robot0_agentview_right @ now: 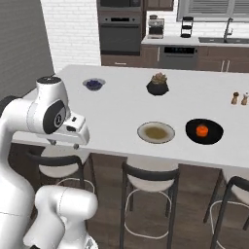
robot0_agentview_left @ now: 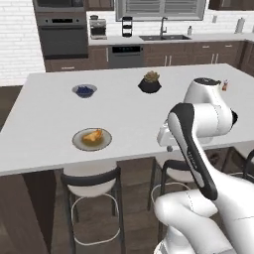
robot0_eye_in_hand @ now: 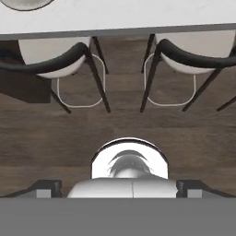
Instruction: Pick the chicken drumstick and squash from their plates and place them in the bowl. Then put the bowl in the fridge.
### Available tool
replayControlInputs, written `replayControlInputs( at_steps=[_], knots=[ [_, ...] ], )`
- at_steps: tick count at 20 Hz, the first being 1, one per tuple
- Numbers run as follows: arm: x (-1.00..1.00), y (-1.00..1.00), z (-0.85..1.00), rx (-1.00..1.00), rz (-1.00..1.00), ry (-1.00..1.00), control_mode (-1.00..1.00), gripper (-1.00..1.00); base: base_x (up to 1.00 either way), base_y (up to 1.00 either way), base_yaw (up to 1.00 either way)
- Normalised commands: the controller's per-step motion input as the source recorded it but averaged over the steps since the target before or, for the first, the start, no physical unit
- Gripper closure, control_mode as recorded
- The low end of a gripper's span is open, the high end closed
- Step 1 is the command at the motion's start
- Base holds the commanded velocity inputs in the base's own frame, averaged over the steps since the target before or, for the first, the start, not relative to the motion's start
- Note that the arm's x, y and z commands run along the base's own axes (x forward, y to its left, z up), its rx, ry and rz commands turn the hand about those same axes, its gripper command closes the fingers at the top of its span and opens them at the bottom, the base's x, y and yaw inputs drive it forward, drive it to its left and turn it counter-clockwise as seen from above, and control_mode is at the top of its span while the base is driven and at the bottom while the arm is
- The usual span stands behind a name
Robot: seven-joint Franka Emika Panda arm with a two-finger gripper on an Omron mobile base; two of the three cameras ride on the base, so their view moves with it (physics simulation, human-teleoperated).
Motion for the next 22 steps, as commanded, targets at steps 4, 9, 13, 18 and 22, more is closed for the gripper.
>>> replayControlInputs(
  at_steps=[4, 9, 13, 18, 22],
  knots=[
    [0.0, 0.0, 0.0, 0.0, 0.0, 0.0, 1.0, -1.0, 0.0, 1.0, 0.0],
    [0.0, 0.0, 0.0, 0.0, 0.0, 0.0, 1.0, -1.0, 0.33, 1.0, -0.02],
    [0.0, 0.0, 0.0, 0.0, 0.0, 0.0, 1.0, -1.0, 0.81, 0.18, 0.0],
    [0.4, 0.0, 0.0, 0.0, 0.0, 0.03, -1.0, -1.0, 0.58, 0.0, 0.0],
    [0.99, -0.25, -0.07, 0.0, 0.0, 0.06, -1.0, -1.0, 0.0, 0.0, 0.0]
  ],
)
